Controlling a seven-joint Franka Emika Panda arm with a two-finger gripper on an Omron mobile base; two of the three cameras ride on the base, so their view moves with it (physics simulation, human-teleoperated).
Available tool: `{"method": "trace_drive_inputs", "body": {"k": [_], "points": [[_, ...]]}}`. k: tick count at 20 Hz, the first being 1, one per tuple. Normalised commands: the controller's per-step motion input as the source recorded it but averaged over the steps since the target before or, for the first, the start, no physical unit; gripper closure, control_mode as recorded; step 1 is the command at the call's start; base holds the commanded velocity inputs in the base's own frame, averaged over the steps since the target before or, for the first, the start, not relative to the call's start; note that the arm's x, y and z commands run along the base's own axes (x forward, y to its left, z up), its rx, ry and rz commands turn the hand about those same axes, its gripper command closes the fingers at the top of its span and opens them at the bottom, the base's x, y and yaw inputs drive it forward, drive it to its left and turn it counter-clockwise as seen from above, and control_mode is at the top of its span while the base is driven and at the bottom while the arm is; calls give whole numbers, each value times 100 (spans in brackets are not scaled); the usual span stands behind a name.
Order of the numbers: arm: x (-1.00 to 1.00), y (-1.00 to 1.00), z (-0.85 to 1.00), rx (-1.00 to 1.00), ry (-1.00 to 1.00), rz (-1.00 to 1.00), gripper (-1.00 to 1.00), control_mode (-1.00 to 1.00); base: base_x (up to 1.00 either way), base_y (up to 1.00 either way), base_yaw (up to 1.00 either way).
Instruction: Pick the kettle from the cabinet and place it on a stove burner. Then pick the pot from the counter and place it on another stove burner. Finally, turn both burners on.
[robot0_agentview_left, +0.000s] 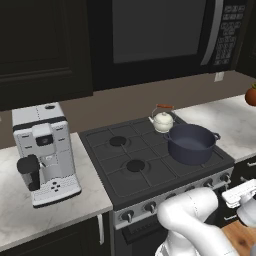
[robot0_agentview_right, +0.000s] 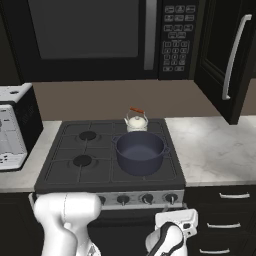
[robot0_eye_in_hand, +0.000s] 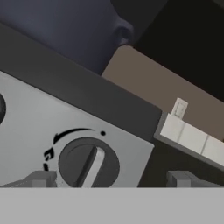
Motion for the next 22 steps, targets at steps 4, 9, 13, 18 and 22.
{"method": "trace_drive_inputs", "body": {"k": [4,9,13,18,22], "points": [[25,8,0,0,0,1,-100,-100,0,0,0],[20,7,0,0,1,1,-100,-100,0,0,0],[11,0,0,0,0,0,-100,-100,0,0,0],[10,0,0,0,0,0,-100,-100,0,0,0],[13,0,-2,0,0,0,-100,-100,0,0,0]]}}
